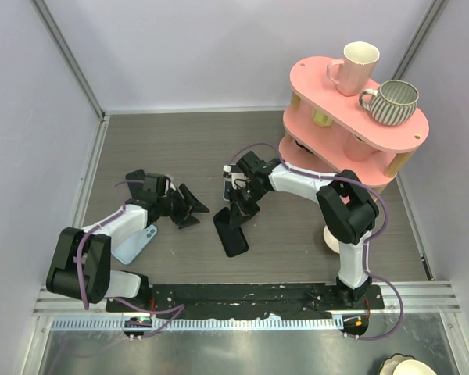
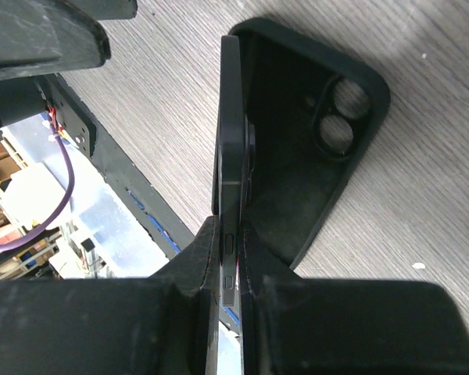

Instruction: Put the phone into the phone case

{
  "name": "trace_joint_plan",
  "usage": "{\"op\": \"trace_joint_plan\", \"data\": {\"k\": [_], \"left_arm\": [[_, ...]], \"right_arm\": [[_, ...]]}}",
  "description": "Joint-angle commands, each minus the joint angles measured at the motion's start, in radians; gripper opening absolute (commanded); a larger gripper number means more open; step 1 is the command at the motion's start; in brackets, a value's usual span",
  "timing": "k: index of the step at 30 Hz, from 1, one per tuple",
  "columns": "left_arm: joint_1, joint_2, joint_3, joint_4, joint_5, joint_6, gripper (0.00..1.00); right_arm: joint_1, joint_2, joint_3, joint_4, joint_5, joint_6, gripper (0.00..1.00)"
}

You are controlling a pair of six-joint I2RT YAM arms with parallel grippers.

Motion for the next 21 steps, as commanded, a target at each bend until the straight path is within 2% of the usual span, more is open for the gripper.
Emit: {"op": "trace_joint_plan", "data": {"k": [1,13,16,21], "left_arm": [[0.005,0.008,0.006,0.069,0.042,-0.024,0.60],[-0.003,0.034,-0.027,0.129,0.057,-0.049,0.59],[-0.006,0.042,-0.029,0.140,0.058,-0.055,0.60],[-0.011,0.056,-0.027,0.152,0.071,-0.061,0.59]], "right_arm": [[0.000,0.022,-0.004,-0.008,-0.016,0.005,0.01],[-0.001,0.053,-0.042,0.024,0.044,0.036,0.01],[-0.001,0.051,-0.058,0.035,0.062,0.043,0.13],[-0.001,0.050,-0.064,0.043,0.119,0.069,0.22]]}}
